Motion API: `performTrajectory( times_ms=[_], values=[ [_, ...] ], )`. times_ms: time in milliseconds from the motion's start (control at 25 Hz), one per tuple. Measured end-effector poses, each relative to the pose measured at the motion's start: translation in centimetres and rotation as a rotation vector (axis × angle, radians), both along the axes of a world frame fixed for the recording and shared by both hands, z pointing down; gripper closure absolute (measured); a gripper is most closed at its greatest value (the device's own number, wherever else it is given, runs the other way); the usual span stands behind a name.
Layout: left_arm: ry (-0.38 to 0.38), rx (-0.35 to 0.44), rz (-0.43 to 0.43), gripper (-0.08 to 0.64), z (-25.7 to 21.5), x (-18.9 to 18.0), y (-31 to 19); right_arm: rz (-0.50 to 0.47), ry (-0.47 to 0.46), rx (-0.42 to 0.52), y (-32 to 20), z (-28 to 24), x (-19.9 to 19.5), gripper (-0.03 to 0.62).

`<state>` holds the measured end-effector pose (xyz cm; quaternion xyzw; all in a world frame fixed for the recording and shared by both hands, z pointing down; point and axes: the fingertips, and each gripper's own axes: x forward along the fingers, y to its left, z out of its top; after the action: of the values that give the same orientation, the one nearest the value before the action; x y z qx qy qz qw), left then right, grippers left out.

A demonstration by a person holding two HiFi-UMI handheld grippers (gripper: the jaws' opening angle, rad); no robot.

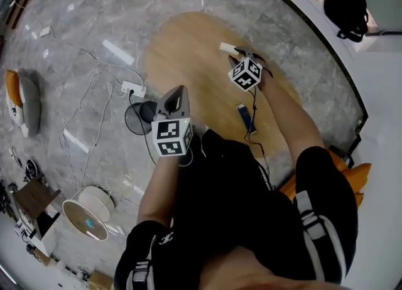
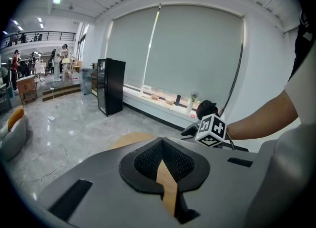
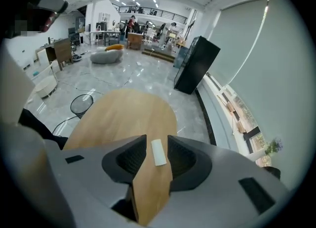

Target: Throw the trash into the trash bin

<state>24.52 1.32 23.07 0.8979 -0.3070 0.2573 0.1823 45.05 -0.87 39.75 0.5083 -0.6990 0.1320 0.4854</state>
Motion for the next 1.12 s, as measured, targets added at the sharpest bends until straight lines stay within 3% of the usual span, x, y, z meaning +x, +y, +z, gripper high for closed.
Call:
performTrajectory(
  times_ms=[360, 680, 960, 1120],
  values=[
    [-0.058, -0.072, 0.001, 0.548, 6.6, 0.6, -0.7, -0.049, 0.009, -0.161, -2.5, 10.6, 2.7, 0.449],
    [-0.096, -0.109, 0.051, 0.548, 12.9, 1.2, -0.7, -0.086, 0.026, -0.219, -3.9, 17.5, 3.5, 0.431],
    [-0.107, -0.147, 0.012, 0.548, 16.3, -0.1, -0.5, -0.115, 0.046, -0.248, -5.1, 21.0, 3.2, 0.399],
    [-0.117, -0.160, 0.006, 0.548, 17.2, -0.5, 0.2, -0.141, 0.109, -0.255, -5.5, 22.6, 3.6, 0.393]
  ],
)
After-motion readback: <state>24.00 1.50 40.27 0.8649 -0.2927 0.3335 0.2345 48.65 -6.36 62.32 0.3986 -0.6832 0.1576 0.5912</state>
